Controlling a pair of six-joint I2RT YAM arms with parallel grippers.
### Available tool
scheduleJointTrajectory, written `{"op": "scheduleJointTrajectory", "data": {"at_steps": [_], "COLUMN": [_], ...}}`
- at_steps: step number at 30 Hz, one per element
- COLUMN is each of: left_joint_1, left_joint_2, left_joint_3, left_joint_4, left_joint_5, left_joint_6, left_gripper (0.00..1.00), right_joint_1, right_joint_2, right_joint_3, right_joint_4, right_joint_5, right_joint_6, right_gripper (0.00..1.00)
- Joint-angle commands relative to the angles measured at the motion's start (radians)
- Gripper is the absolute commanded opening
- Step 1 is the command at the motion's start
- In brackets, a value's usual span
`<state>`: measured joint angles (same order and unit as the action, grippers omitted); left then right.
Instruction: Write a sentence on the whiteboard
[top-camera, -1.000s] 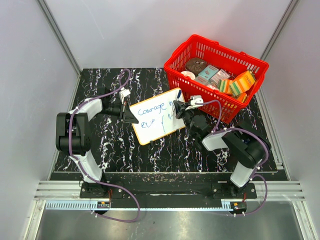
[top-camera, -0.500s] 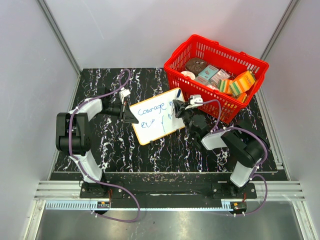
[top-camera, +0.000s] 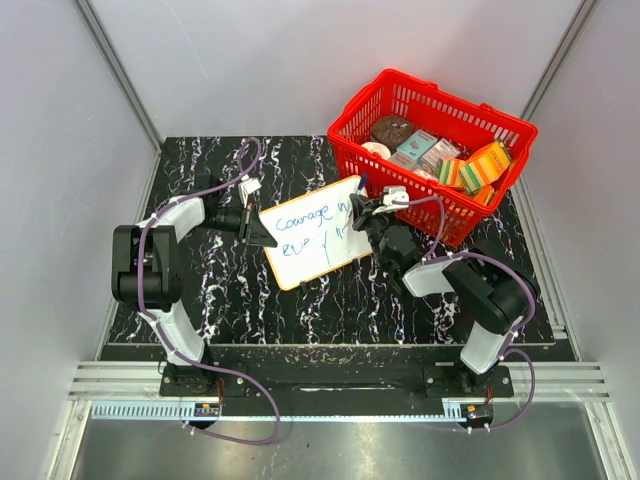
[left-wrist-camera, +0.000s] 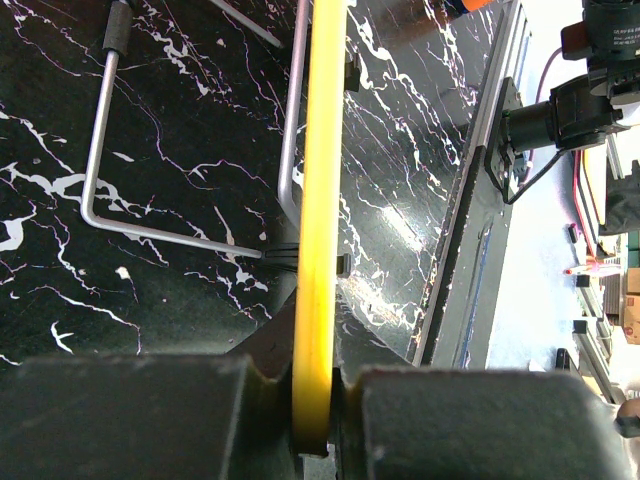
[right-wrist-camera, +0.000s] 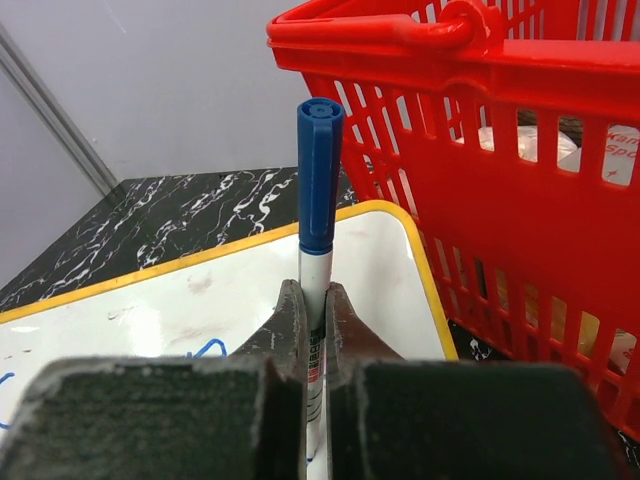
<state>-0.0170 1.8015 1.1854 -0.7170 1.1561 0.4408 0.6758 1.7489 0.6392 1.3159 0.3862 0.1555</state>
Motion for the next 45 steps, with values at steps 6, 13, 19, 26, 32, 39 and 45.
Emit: {"op": "scheduleJointTrajectory", "data": {"at_steps": [6, 13, 19, 26, 32, 39, 45], "left_joint_1": [-0.009, -0.009, -0.009, -0.009, -0.009, -0.009, -0.009], "left_joint_2": [-0.022, -0.021, -0.019, -0.016, -0.016, -0.021, -0.024], "left_joint_3": [0.005, 0.006, 0.008, 0.011, 0.011, 0.008, 0.010], "left_joint_4": [0.010, 0.010, 0.010, 0.010, 0.008, 0.010, 0.011], "left_joint_5": [-0.188, -0.190, -0.190, -0.190, -0.191, -0.193, -0.191], "left_joint_6": [0.081, 0.079, 0.079, 0.078, 0.076, 0.076, 0.076], "left_gripper": [0.00, 0.00, 0.00, 0.00, 0.00, 0.00, 0.00], "right_joint_1": [-0.010, -0.010, -0.009, -0.010, -0.012, -0.010, -0.012], "right_joint_2": [0.015, 0.023, 0.029, 0.026, 0.020, 0.003, -0.023], "right_joint_3": [0.057, 0.048, 0.014, -0.032, -0.062, -0.055, -0.026], "right_joint_4": [0.172, 0.151, 0.131, 0.123, 0.123, 0.131, 0.126], "right_joint_5": [-0.018, -0.058, -0.061, -0.040, -0.012, 0.054, 0.065], "right_joint_6": [-0.024, 0.025, 0.079, 0.102, 0.110, 0.078, 0.032], "right_gripper": [0.00, 0.00, 0.00, 0.00, 0.00, 0.00, 0.00]}}
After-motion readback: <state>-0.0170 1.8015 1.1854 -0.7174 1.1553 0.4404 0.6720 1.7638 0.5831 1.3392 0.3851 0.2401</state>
